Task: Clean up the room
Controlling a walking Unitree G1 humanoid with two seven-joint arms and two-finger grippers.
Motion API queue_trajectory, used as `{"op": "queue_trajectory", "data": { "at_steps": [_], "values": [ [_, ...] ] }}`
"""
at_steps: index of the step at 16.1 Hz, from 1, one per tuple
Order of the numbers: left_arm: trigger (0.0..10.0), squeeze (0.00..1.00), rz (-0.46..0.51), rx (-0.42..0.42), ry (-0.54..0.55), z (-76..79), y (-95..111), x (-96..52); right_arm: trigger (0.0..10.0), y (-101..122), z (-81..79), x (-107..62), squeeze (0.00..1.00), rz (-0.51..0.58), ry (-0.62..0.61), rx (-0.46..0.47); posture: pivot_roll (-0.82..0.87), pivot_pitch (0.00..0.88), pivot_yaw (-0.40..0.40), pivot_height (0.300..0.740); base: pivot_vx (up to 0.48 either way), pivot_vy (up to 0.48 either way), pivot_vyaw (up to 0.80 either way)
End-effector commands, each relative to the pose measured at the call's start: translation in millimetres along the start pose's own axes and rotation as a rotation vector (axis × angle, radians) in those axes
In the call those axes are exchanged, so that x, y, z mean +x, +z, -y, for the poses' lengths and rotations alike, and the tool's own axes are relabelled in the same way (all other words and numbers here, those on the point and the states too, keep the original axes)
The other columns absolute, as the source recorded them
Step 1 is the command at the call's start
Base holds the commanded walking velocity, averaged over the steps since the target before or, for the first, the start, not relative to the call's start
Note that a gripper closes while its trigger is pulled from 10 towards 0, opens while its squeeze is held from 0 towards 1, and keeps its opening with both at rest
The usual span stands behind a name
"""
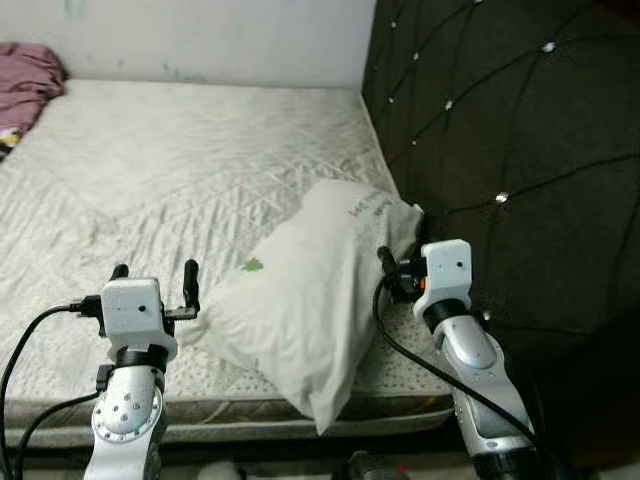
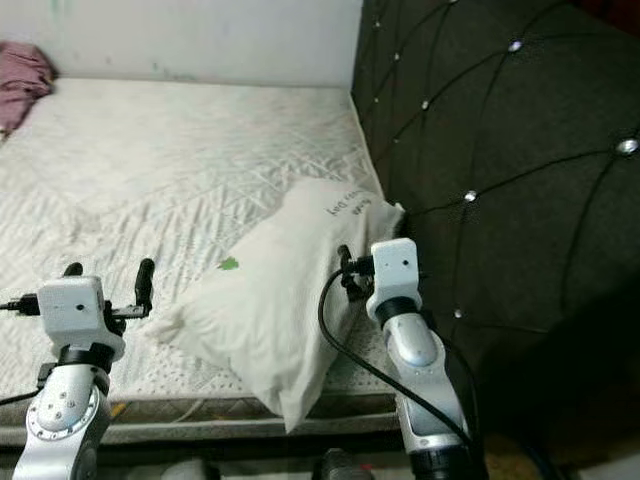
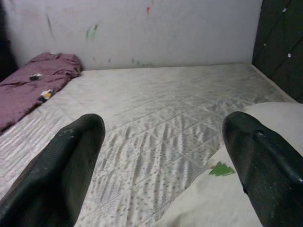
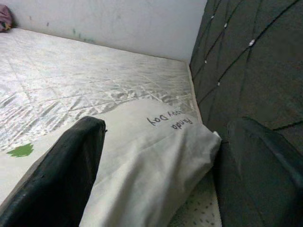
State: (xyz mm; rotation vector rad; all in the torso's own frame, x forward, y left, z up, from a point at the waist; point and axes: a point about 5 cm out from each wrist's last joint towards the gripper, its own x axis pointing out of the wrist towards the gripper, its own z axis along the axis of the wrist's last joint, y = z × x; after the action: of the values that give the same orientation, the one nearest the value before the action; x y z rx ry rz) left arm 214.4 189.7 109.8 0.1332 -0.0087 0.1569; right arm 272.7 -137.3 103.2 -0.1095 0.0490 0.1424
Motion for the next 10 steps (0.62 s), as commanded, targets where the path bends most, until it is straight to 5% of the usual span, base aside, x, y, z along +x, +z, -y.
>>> {"op": "queue_trajectory", "data": {
  "at_steps": [1,10],
  "values": [
    [10.0,0.0,-0.014,0.015,0.012,-1.5,-1.8,0.6,10.0,4.9,0.7,0.5,0.0,0.017,0.006,-0.002,-0.03,0.0,-0.032,0.651,0.0,0.0,0.0],
    [10.0,0.0,-0.007,0.01,0.006,2.4,-0.1,4.9,10.0,6.5,-2.8,3.1,0.0,0.023,0.058,-0.035,-0.02,0.0,-0.056,0.651,0.0,0.0,0.0]
  ]
}}
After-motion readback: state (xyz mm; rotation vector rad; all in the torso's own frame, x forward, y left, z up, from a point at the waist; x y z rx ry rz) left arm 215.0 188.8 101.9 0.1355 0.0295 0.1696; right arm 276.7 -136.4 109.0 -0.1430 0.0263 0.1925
